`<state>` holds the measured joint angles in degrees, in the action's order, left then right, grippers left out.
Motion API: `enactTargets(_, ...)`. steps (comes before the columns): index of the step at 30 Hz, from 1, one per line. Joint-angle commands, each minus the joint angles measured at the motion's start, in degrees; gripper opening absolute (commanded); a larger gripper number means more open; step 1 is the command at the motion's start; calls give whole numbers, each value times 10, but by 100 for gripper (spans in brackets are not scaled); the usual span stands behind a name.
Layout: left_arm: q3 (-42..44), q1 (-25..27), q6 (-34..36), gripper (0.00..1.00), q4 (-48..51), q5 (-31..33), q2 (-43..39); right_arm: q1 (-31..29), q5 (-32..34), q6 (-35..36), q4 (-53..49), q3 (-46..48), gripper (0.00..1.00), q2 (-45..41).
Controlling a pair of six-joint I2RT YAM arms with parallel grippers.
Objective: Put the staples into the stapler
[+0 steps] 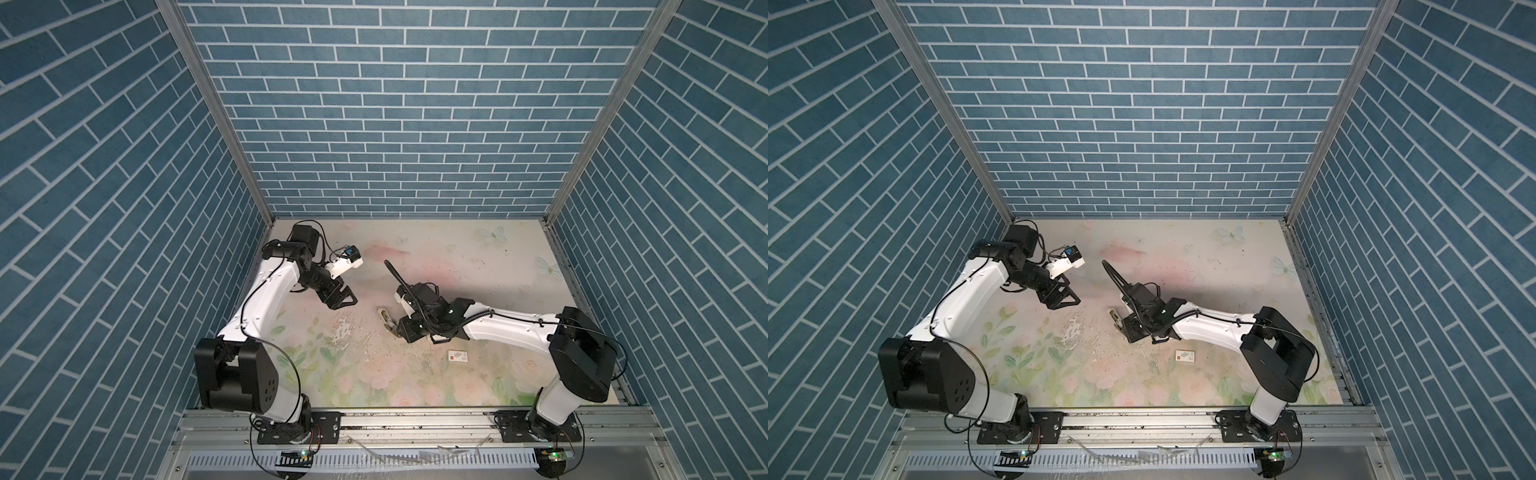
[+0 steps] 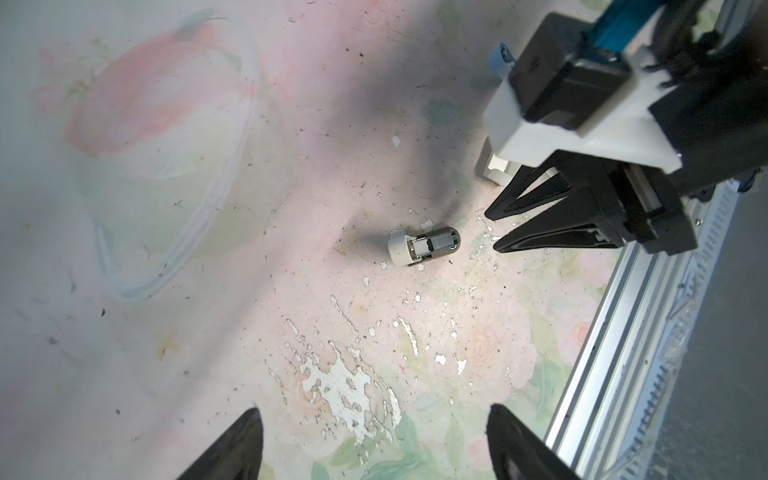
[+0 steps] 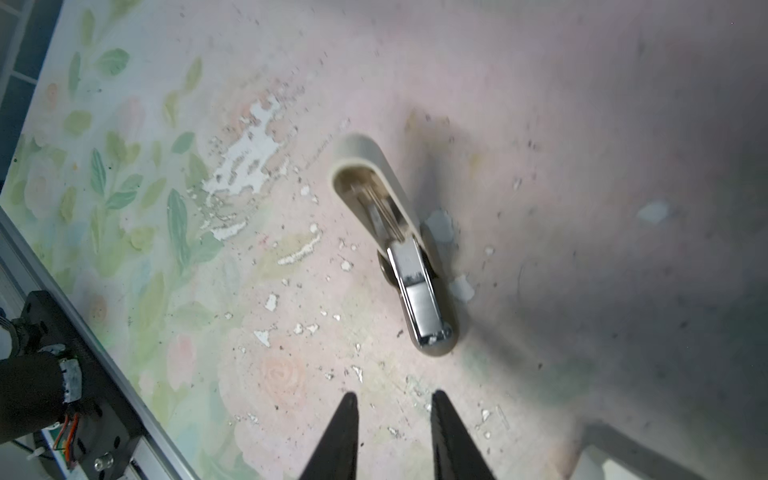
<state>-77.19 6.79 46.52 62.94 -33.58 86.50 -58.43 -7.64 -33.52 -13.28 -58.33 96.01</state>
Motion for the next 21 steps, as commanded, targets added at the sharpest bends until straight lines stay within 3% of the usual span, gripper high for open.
enactTargets(1,-8,25,46,81,12,24,23,2,-37,-119,66,24,27,11)
enactTargets(8,-9,43,25,71,-7,24,39,8,-43,-171,146,54,23,38)
enactTargets(21,-35,43,-5,62,-1,-2,51,27,-53,-159,107,39,16,64)
